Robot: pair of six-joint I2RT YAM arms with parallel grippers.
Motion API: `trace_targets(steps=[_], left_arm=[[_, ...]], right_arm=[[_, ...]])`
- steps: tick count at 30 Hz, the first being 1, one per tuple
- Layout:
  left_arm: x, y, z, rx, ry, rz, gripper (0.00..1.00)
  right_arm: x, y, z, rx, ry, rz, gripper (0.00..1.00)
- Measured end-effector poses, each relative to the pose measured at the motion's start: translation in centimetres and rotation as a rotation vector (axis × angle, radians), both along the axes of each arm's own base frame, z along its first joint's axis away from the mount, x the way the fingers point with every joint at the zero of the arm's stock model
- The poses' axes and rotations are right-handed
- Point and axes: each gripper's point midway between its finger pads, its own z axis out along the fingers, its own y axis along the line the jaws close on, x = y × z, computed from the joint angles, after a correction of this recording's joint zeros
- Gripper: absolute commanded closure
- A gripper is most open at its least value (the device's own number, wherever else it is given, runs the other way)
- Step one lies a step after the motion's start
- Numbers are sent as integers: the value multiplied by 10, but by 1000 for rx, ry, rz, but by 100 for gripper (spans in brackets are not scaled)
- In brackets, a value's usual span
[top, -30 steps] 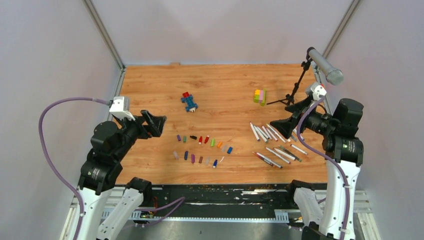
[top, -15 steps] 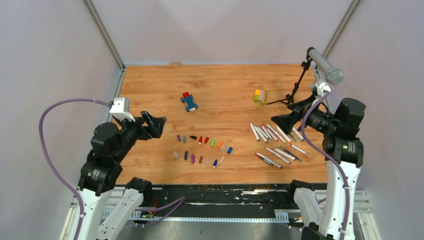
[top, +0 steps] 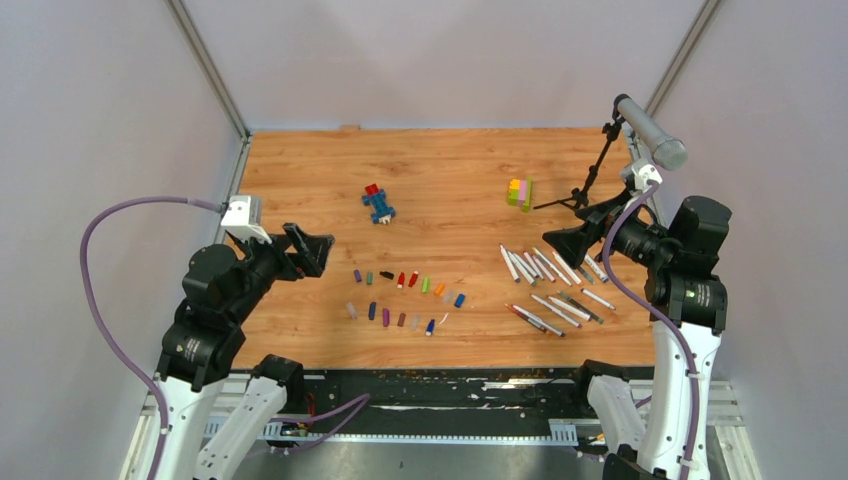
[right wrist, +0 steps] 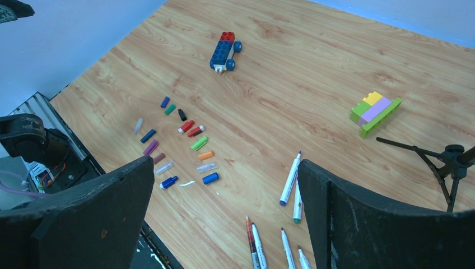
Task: Open the pen caps
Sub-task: Reset both arms
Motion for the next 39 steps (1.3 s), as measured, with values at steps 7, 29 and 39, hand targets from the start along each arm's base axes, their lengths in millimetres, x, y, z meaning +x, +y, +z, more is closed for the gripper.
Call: trace_targets(steps=[7, 29, 39], left_arm=[[0, -1, 0, 2, -1, -5, 0], [0, -1, -4, 11, 5, -10, 0], [1, -1, -5, 11, 8, -10, 0]], right_arm=[[1, -1, 0, -2, 1, -7, 0], [2, -3, -1, -7, 2, -20, 0], [3, -4, -4, -7, 8, -27, 0]])
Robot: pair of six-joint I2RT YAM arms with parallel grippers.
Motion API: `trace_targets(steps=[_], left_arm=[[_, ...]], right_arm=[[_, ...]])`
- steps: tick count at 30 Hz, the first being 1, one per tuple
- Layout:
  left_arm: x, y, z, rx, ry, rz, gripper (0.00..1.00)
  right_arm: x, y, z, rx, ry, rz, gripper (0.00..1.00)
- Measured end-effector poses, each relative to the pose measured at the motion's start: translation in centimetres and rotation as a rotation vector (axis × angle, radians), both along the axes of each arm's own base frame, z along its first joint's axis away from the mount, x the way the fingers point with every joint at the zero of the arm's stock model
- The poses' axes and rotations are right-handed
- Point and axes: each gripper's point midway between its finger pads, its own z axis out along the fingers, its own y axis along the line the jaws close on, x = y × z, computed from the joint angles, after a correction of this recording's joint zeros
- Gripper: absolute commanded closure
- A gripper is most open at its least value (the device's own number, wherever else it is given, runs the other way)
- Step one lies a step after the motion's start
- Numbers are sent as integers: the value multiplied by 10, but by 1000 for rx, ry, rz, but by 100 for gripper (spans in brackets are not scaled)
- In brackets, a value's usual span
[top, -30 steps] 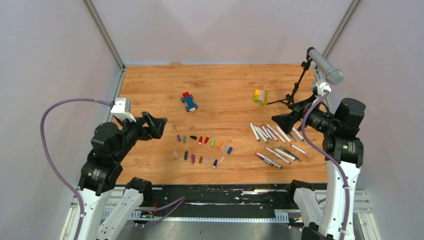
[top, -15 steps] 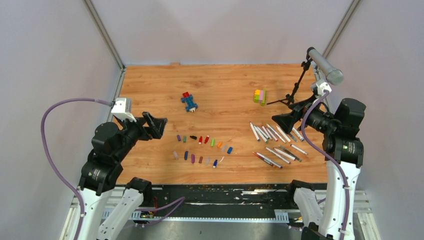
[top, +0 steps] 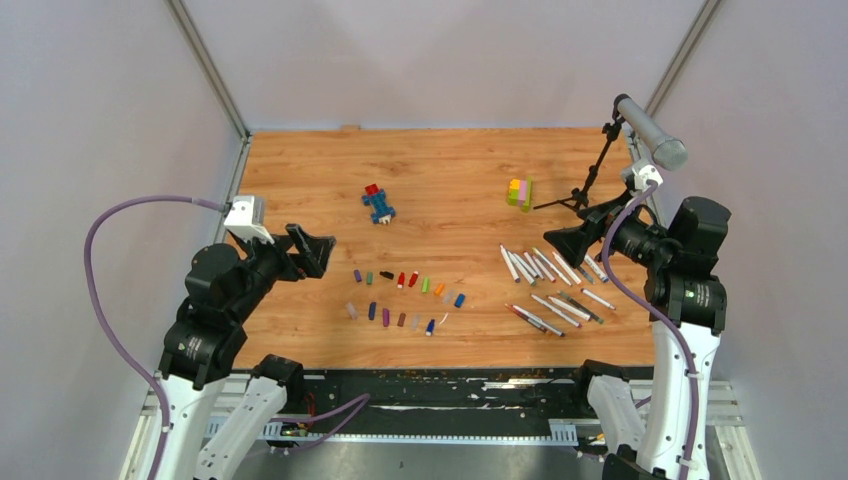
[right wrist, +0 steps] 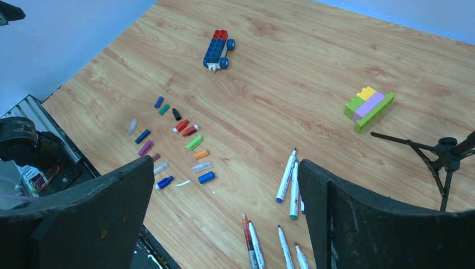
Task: Open the pen caps
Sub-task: Reset both arms
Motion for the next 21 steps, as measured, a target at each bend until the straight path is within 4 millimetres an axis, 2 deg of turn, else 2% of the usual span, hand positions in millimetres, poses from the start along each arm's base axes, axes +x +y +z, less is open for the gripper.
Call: trace_targets(steps=[21], left_arm=[[0, -1, -1, 1, 3, -3, 0]], right_arm=[[2, -2, -2, -5, 4, -16, 0]])
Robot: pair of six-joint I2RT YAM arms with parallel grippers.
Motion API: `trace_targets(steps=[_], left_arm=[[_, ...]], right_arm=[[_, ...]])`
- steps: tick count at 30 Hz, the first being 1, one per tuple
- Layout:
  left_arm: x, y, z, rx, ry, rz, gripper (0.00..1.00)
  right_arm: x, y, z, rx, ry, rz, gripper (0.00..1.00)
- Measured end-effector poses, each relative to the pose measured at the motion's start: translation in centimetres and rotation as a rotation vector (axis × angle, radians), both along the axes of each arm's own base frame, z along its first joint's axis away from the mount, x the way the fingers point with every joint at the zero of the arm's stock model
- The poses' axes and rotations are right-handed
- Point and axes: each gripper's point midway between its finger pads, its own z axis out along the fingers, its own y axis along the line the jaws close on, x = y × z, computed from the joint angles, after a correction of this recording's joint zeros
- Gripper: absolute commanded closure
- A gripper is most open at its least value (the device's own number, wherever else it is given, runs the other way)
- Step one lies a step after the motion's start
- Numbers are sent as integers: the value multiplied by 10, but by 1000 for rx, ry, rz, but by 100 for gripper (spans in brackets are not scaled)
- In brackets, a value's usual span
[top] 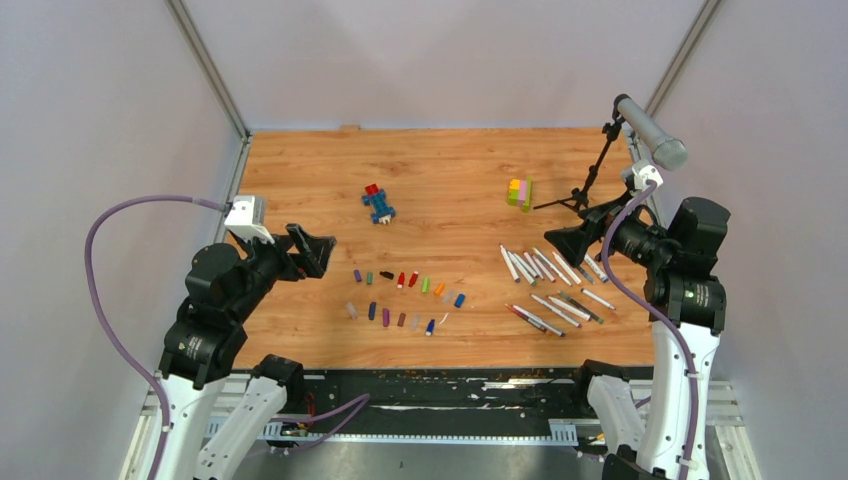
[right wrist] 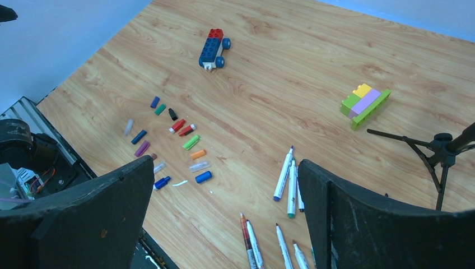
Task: Open the pen caps
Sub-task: Reset both arms
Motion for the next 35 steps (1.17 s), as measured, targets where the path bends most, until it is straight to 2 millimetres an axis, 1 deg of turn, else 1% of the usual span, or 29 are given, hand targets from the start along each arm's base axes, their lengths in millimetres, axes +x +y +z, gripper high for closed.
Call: trace_targets(steps=[8, 35], left_arm=[[0, 0, 0, 0, 0, 0, 0], [0, -1, 0, -1, 0, -5, 0]], right_arm=[[1, -1, -5, 1, 9, -6, 0], [2, -2, -4, -1, 6, -13, 0]])
